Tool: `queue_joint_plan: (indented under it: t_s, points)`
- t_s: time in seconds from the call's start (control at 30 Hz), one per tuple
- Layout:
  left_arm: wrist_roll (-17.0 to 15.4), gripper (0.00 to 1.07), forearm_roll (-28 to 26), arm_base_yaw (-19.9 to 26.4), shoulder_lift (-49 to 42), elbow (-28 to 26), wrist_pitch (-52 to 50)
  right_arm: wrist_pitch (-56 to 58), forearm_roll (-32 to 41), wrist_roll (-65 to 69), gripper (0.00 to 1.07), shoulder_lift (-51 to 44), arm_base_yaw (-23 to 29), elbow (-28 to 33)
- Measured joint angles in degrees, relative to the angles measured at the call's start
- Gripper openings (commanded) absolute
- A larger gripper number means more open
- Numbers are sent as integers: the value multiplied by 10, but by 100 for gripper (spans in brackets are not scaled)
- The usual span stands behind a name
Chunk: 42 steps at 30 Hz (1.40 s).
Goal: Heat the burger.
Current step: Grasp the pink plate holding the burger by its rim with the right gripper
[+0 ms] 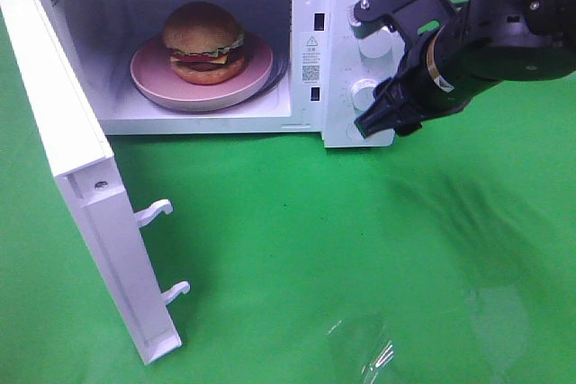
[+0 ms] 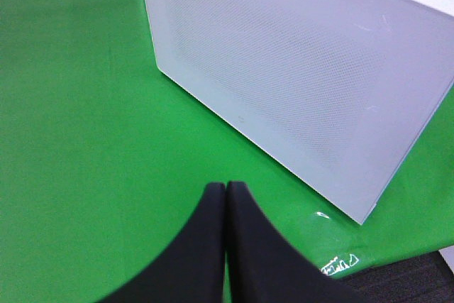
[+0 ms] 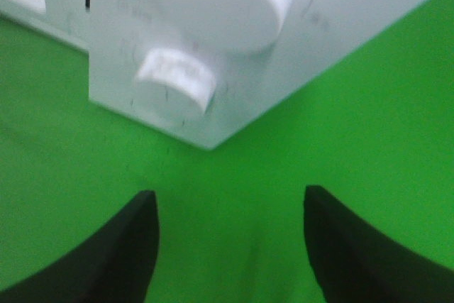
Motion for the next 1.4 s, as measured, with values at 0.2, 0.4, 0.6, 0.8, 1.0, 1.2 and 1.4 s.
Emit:
queue_joint_plan:
  t_s: [0.2, 0.4, 0.6, 0.8, 1.0, 1.2, 1.4]
  points:
    - [0, 0, 0, 0, 0, 0, 0, -32, 320, -267, 58, 0, 0, 0]
    - [0, 0, 0, 0, 0, 0, 0, -86, 464, -400, 58, 0, 0, -1]
    - [0, 0, 0, 0, 0, 0, 0, -80, 567, -532, 58, 7, 0, -33]
    - [0, 0, 0, 0, 0, 0, 0, -29, 642, -666, 58, 49, 0, -106]
    - [0, 0, 0, 0, 0, 0, 0, 11, 660, -725, 58, 78, 0, -147]
    - [0, 0, 0, 0, 0, 0, 0, 39, 655, -761, 58, 121, 23, -208]
    - [0, 0, 0, 0, 0, 0, 0, 49, 590, -778, 58, 168, 73, -270]
